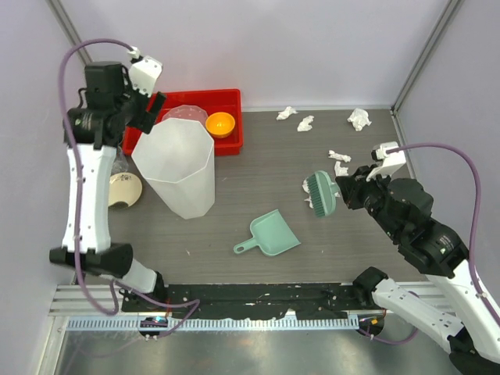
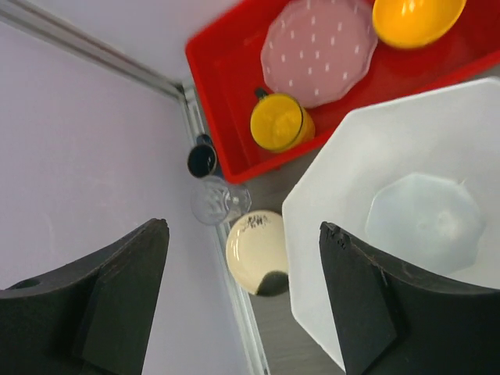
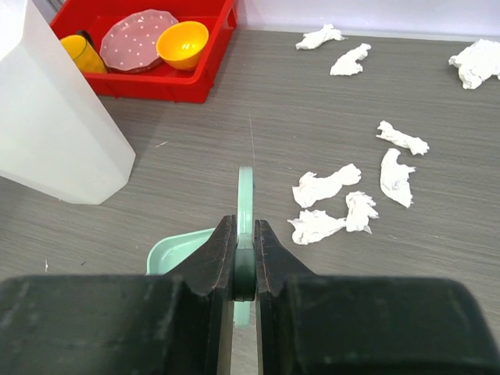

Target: Sweep away the paper scraps from the table

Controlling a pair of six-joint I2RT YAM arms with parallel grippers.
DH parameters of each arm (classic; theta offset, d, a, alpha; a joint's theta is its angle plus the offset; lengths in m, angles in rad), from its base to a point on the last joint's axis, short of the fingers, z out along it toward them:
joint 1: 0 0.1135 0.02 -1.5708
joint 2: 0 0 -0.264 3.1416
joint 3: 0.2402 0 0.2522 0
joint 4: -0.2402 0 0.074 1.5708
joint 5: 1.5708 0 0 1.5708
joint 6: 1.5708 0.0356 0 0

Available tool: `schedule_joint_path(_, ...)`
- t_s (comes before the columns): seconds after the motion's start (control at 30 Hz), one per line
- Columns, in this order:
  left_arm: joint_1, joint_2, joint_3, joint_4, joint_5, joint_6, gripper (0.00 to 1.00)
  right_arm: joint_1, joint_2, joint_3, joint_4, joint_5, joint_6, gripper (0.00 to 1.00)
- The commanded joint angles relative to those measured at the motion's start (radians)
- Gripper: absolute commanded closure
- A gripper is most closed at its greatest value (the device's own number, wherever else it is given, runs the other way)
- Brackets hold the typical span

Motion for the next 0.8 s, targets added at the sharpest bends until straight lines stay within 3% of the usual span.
schedule_joint_path(0.0, -0.058, -0.173, -0.030, 0.172, 0.090, -0.089, 0.19, -0.001, 0.033, 0.008, 0.047, 0.012, -0.005, 0.99)
schedule_joint_path(0.13, -0.192, -0.265, -0.047, 0.080, 0.285, -0.137, 0.22, -0.001, 0.057, 0.003, 0.050, 0.033, -0.018, 0.99)
schedule_joint_path(0.2, -0.392, -0.305, -0.126, 0.026, 0.259, -0.114, 0.22, 0.001, 0.074, 0.008, 0.050, 0.055, -0.038, 0.99)
schedule_joint_path(0.23, -0.480, -0.307, -0.157, 0.004, 0.153, -0.103, 0.22, -0.001, 0.079, 0.012, 0.051, 0.079, -0.048, 0.99)
schedule_joint_path(0.27, -0.651, -0.301, -0.229, -0.019, 0.117, -0.091, 0.23, -0.001, 0.083, 0.016, 0.051, 0.089, -0.057, 0.99)
schedule_joint_path(0.33, -0.814, -0.283, -0.301, -0.074, 0.073, -0.066, 0.24, -0.002, 0.105, 0.031, 0.050, 0.118, -0.087, 0.99)
schedule_joint_path(0.57, -1.043, -0.262, -0.681, 0.110, 0.058, -0.098, 0.18, -0.017, 0.209, 0.074, 0.062, 0.245, -0.153, 0.99)
schedule_joint_path(0.77, -1.070, -0.229, -0.872, 0.367, 0.018, -0.204, 0.12, -0.120, 0.247, 0.092, 0.123, 0.201, -0.204, 0.99)
